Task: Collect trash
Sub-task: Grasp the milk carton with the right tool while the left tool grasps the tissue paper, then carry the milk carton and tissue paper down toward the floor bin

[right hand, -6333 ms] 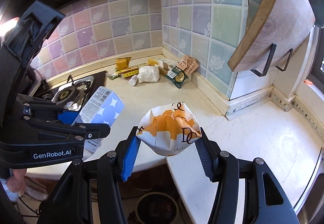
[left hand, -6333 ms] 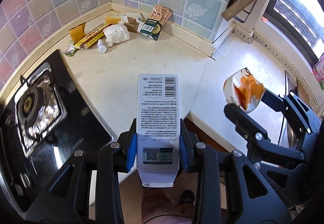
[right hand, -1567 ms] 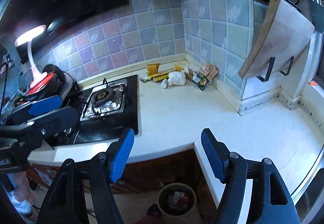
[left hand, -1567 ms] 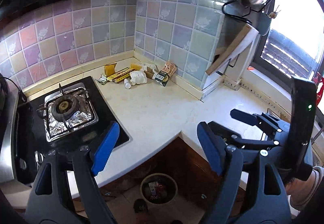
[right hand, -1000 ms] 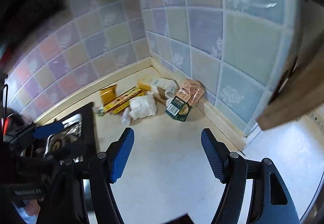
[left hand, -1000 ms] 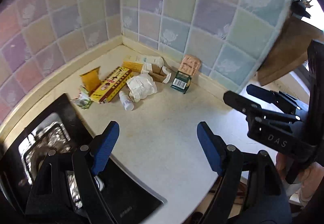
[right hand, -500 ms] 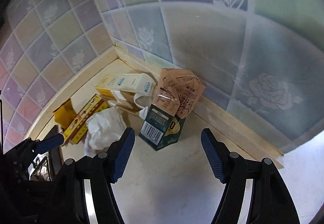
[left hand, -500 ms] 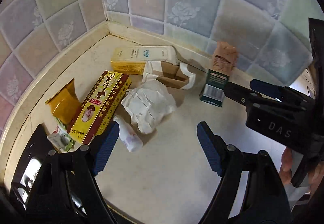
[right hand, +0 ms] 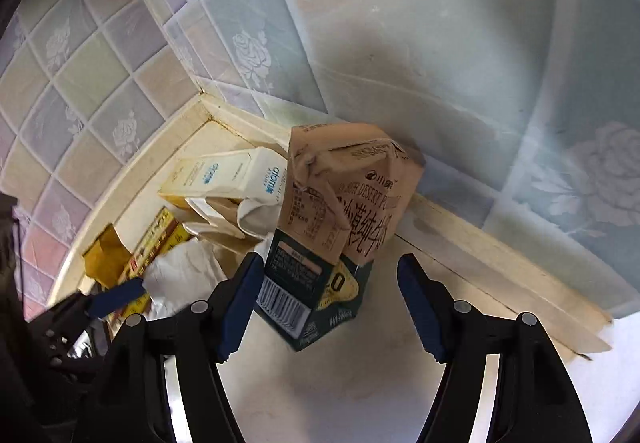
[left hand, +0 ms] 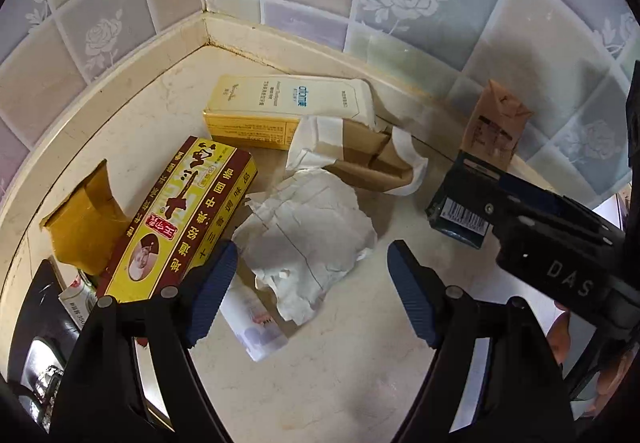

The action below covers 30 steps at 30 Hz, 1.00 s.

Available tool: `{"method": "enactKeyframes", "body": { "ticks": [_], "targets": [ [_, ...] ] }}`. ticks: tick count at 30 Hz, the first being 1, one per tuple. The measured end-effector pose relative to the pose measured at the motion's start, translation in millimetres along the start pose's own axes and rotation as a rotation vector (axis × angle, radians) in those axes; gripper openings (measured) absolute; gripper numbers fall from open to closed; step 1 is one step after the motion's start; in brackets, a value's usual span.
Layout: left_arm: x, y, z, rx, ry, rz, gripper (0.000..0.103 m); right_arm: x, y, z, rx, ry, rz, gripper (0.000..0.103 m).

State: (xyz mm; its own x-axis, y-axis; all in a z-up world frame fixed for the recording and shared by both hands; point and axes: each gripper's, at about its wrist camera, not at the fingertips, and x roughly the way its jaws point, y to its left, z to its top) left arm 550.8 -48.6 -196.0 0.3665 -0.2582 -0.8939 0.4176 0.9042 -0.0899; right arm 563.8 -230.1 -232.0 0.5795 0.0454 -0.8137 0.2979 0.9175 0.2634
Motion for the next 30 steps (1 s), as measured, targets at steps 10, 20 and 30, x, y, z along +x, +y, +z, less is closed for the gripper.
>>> {"method": "enactKeyframes", "body": {
  "ticks": [10, 20, 30],
  "targets": [
    [25, 6, 5, -0.042, 0.04, -0.055, 0.057, 16, 3, 2, 0.0, 0.008, 0.068, 0.048],
    [11, 6, 2, -0.096, 0.029, -0.092, 0.042, -5, -4, -16, -0.037, -0.023, 0.05, 0.045],
    [-57, -16, -19, -0.106, -0.029, -0.128, 0.041, -69, 2, -52, -0.131, -0.048, 0.08, 0.045]
  ]
}}
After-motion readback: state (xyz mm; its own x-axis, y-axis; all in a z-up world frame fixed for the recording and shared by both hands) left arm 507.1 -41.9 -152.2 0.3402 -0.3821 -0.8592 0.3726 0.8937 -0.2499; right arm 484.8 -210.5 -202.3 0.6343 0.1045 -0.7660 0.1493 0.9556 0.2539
